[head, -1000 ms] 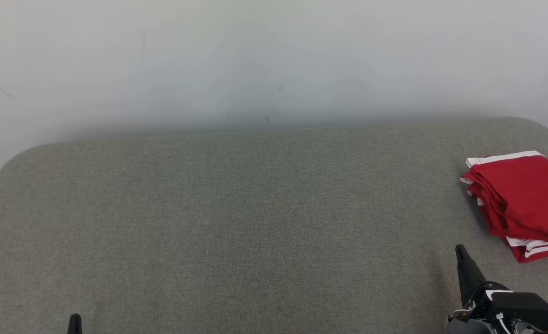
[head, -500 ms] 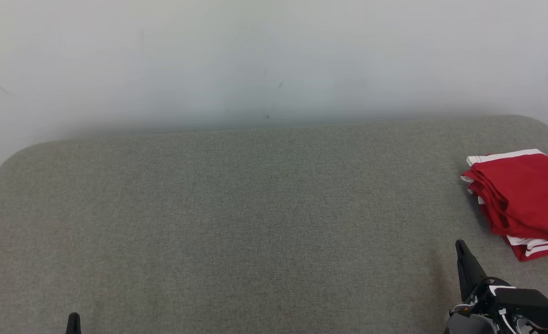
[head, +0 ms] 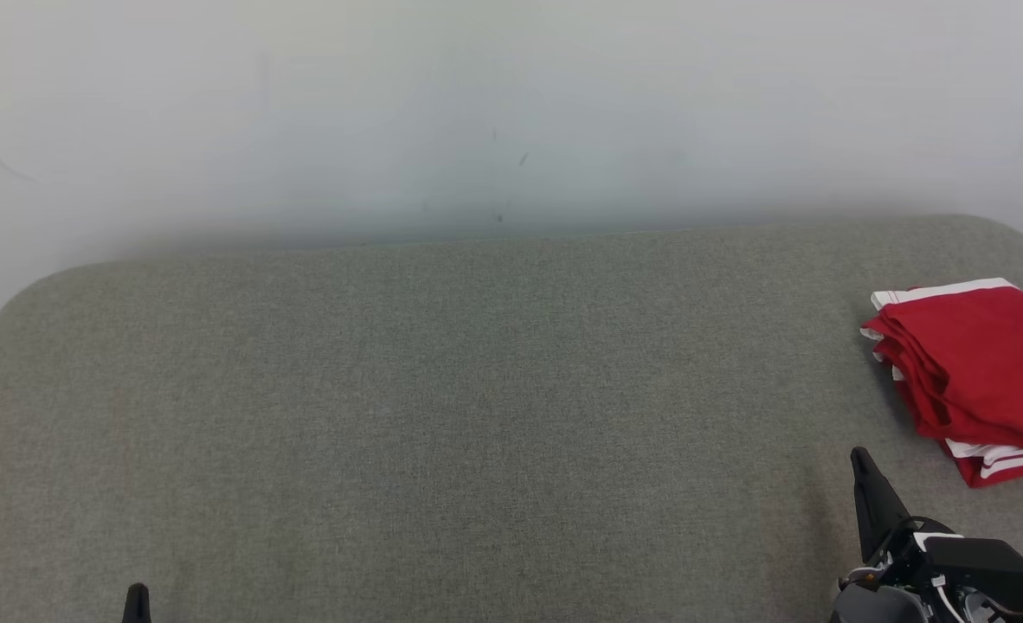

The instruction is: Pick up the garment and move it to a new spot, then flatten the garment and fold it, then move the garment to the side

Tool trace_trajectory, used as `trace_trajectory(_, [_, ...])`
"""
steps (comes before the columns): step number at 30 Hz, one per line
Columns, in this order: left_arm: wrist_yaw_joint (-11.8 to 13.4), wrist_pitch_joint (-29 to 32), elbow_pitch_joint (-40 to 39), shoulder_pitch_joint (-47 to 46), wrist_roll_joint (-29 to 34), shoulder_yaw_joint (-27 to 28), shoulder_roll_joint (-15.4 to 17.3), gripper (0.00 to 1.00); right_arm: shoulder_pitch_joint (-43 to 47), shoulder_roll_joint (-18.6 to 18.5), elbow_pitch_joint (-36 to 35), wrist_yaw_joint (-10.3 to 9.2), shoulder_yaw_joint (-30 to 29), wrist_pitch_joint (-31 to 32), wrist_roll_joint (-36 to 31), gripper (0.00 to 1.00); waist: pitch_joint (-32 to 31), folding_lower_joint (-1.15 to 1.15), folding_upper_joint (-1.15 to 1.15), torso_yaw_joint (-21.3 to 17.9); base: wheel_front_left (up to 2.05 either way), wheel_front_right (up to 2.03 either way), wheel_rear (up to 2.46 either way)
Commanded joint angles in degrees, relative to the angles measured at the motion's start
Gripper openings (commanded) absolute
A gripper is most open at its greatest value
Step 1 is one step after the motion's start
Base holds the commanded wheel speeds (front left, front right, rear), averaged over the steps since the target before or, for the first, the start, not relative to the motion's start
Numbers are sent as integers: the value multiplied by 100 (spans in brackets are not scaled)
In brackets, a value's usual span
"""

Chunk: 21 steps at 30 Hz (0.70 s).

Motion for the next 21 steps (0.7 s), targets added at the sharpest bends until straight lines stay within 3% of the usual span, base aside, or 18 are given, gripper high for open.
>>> trace_trajectory(1, [6,19,-7,-19,-20,28,25,0,-4,-32,-10,2,22,-12,26,0,0,0,0,0,0,0,0])
trace_trajectory(21, [7,25,-8,-21,-10,34,16,0,-4,-52,-17,2,49,-34,57,0,0,0,0,0,0,0,0])
